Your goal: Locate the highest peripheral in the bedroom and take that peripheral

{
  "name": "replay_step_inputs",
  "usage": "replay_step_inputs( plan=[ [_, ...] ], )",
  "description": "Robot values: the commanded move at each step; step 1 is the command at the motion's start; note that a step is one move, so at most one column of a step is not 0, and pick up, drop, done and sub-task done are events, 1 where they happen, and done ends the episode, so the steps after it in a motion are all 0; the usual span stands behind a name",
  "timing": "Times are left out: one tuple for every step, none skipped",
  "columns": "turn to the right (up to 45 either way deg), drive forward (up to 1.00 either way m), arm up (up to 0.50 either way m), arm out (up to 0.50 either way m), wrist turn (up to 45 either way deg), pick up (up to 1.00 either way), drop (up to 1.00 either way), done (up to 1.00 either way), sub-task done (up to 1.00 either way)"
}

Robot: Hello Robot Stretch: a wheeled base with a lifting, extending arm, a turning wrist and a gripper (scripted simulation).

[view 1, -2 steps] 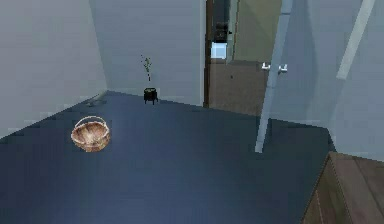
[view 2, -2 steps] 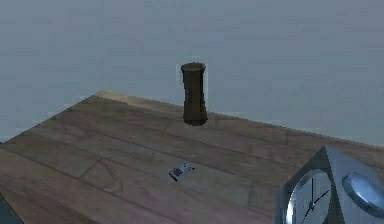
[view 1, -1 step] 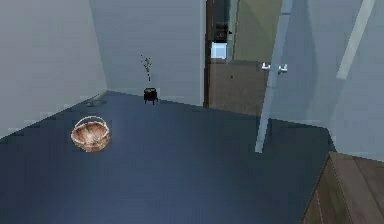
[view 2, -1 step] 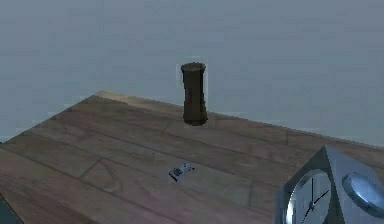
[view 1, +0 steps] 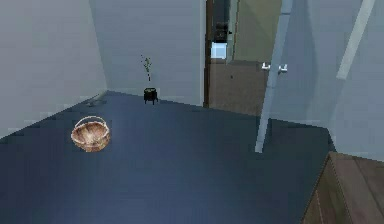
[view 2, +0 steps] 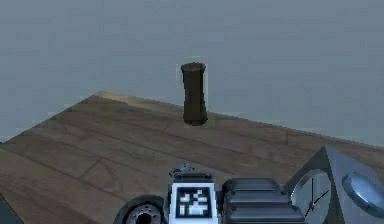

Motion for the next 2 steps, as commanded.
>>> replay_step_inputs(
  plan=[
    [0.0, 0.00, 0.00, 0.10, 0.0, 0.00, 0.00, 0.00, 0.00],
    [0.0, 0.00, 0.00, 0.00, 45.0, 0.00, 0.00, 0.00, 0.00]
  ],
)
